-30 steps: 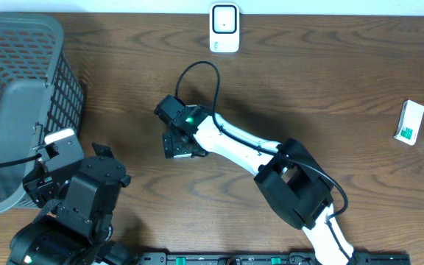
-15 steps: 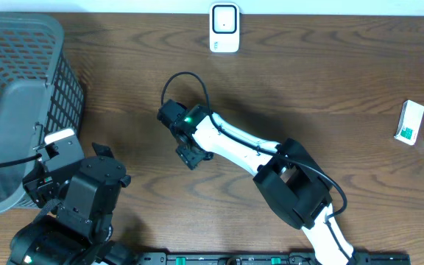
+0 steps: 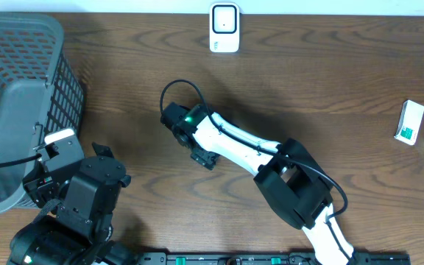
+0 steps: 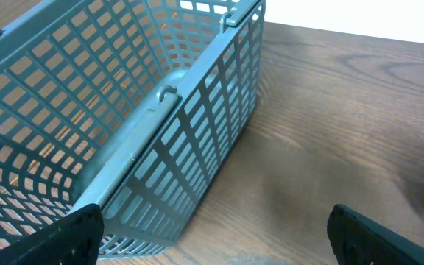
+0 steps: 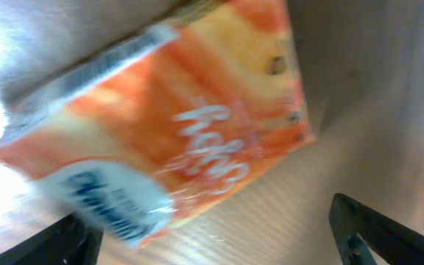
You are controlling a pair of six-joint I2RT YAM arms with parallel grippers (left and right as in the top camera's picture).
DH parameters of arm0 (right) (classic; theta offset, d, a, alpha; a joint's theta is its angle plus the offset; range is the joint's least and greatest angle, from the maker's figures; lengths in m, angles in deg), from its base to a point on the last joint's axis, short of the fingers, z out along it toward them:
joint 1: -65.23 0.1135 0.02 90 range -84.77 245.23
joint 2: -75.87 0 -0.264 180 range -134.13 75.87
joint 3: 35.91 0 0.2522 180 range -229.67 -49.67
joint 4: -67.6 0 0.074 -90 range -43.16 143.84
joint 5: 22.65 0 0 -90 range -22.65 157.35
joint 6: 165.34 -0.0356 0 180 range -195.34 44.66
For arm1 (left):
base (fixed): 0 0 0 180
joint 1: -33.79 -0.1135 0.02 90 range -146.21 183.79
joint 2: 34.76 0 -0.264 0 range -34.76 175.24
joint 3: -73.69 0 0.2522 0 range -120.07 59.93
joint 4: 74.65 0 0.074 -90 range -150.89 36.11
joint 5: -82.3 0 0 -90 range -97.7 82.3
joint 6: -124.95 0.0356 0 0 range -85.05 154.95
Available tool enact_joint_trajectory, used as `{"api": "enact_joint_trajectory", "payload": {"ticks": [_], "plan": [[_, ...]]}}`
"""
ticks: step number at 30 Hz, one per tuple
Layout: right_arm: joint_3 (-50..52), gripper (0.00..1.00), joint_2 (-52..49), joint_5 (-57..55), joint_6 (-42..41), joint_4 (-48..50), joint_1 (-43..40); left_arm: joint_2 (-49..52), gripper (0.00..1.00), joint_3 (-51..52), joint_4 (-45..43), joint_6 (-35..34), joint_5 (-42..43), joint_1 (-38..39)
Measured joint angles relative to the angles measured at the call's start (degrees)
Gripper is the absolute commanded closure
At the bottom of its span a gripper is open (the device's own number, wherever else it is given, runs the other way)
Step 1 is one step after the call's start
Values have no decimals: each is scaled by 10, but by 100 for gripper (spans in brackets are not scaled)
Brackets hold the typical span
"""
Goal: Scan the item barcode
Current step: 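Grasp the orange box with the right gripper and lift it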
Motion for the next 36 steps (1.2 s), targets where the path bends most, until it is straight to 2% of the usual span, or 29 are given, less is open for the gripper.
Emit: {"api": "enact_joint_trajectory", "payload": {"ticks": [5, 12, 13, 14, 16, 20, 24, 27, 31, 36], "plan": [[9, 1, 36, 76, -63, -15, 0, 0, 3, 0, 0, 0, 0, 0], [9, 1, 139, 193, -303, -34, -4, 0, 3, 0, 0, 0, 0, 0], [9, 7, 150, 219, -325, -34, -5, 0, 3, 0, 0, 0, 0, 0], [9, 8, 158, 236, -339, -28, -5, 0, 3, 0, 0, 0, 0, 0], [9, 3, 164, 264, -392, -2, -5, 0, 3, 0, 0, 0, 0, 0], [9, 5, 161, 303, -608, -2, -5, 0, 3, 0, 0, 0, 0, 0], [9, 9, 149, 314, -889, 4, -3, 0, 3, 0, 0, 0, 0, 0], [9, 17, 126, 313, -1022, 55, -2, 0, 3, 0, 0, 0, 0, 0], [9, 21, 92, 312, -1112, 136, -3, 0, 3, 0, 0, 0, 0, 0], [9, 29, 58, 311, -1153, 164, -14, 0, 3, 0, 0, 0, 0, 0]]}}
